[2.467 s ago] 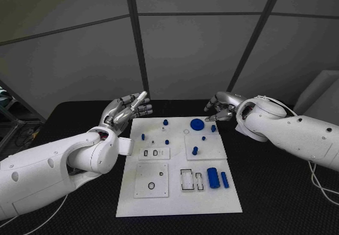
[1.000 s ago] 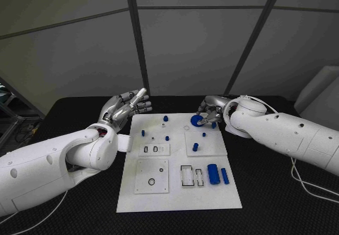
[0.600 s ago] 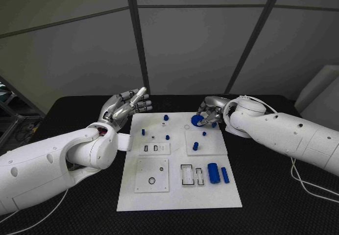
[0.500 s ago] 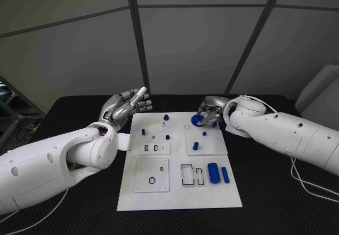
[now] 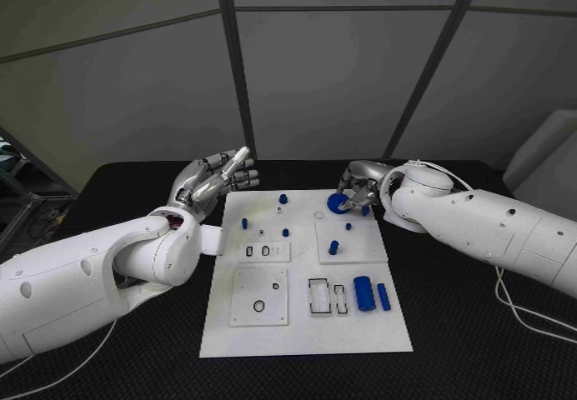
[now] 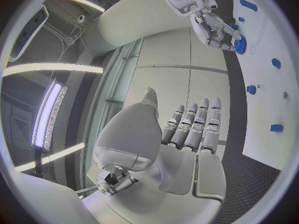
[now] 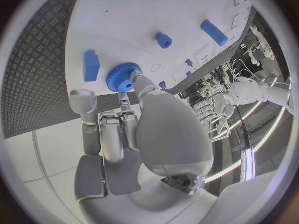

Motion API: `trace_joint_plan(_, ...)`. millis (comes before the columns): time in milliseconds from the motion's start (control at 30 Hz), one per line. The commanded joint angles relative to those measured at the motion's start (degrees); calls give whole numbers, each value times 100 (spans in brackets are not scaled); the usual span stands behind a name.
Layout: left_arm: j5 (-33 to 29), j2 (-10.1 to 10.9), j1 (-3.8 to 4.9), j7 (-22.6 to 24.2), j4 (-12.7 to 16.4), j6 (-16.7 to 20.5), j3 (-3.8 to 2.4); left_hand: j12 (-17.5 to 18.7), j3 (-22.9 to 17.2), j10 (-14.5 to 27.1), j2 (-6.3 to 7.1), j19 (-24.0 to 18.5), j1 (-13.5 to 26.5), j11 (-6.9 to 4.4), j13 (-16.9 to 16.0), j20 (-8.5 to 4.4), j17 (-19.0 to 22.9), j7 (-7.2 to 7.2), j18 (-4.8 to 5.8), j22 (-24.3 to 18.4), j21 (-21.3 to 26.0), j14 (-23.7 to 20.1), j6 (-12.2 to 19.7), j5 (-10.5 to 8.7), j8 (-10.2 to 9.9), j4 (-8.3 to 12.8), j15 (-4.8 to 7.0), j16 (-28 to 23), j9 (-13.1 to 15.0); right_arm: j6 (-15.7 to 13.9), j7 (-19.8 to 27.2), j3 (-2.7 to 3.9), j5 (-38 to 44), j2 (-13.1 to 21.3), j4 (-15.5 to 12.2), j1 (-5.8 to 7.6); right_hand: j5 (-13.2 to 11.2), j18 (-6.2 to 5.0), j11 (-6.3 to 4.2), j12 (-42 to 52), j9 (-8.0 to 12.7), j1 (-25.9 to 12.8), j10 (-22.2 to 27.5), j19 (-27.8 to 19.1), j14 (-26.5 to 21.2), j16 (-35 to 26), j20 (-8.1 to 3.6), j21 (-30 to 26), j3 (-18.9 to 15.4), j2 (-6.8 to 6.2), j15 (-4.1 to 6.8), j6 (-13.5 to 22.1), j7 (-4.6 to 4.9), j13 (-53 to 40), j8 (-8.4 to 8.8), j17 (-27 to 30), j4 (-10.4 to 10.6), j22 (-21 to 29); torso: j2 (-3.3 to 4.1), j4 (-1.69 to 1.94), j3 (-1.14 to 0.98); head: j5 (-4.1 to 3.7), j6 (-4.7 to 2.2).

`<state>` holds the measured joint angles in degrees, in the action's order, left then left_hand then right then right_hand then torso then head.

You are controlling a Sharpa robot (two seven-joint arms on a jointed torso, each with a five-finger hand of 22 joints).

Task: Assemble the parts on the task board

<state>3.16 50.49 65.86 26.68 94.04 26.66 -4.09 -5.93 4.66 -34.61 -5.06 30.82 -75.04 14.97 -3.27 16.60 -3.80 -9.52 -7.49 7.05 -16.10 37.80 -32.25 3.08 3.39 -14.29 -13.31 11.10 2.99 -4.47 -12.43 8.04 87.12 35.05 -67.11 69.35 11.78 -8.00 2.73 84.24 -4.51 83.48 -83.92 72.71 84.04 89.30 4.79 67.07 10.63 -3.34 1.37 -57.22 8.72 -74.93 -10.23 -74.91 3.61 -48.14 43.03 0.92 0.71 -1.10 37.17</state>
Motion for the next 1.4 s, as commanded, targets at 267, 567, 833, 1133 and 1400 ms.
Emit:
trace_joint_plan(267, 22, -9, 7, 32, -1, -69, -4, 22, 14, 58, -19, -29, -69, 4, 7, 4, 5, -718, 29, -9, 18, -44, 60, 24, -21, 37, -17, -23, -9, -979, 327, -9, 254, 55, -248, -11, 9, 71, -85, 27, -74, -32, -104, 20, 573, 29, -74, 60, 154, 115, 74, -417, -217, -763, -196, -1406, -39, -63, -5, 11, 9, 3, -17)
trace_joint_plan(567, 23, -15, 7, 43, 6, -66, -5, 27, 13, 75, -22, -29, -70, 5, 8, 4, 5, -718, 29, -10, 17, -47, 73, 24, -24, 40, -18, -23, -11, -1227, 332, -5, 777, -30, -697, -9, 16, 83, -79, 8, -44, -96, -89, 44, 569, 21, -83, 100, 213, 33, 74, -363, -202, -747, -146, -1388, -75, -127, 2, 1, 12, 10, -39)
trace_joint_plan(833, 59, -7, 9, 22, -11, -51, -6, 38, 7, 106, -32, -30, -82, 8, 11, 5, 6, -718, 31, -13, 18, -59, 93, 24, -32, 54, -21, -29, -13, -1275, 267, -69, 1047, -497, -628, -8, 25, 86, -69, -9, -28, -147, -76, 42, 565, 13, -79, 104, 239, -12, 66, -339, -190, -730, -118, -1369, -77, -133, 4, 17, 9, 11, -32)
trace_joint_plan(1133, 68, -13, 11, 24, -29, -48, -7, 39, 6, 103, -32, -32, -85, 9, 11, 5, 7, -718, 33, -14, 19, -64, 94, 24, -33, 59, -22, -31, -13, -1191, 248, -357, 1091, -856, -451, -10, 31, 87, -64, -11, -18, -162, -74, 43, 565, 14, -76, 109, 261, -31, 62, -322, -182, -729, -99, -1372, -86, -140, 5, 4, 4, 47, -25)
trace_joint_plan(1400, 69, 6, 13, 16, -40, -59, -8, 41, 6, 111, -32, -35, -87, 9, 11, 5, 7, -718, 34, -16, 21, -68, 99, 23, -35, 62, -23, -32, -13, -1094, 233, -411, 1096, -1015, -285, -18, 8, 85, -50, -44, -3, -209, -45, 32, 563, 10, -69, 101, 285, -61, 51, -298, -166, -691, -70, -1363, -85, -126, 5, 0, 2, 66, -20)
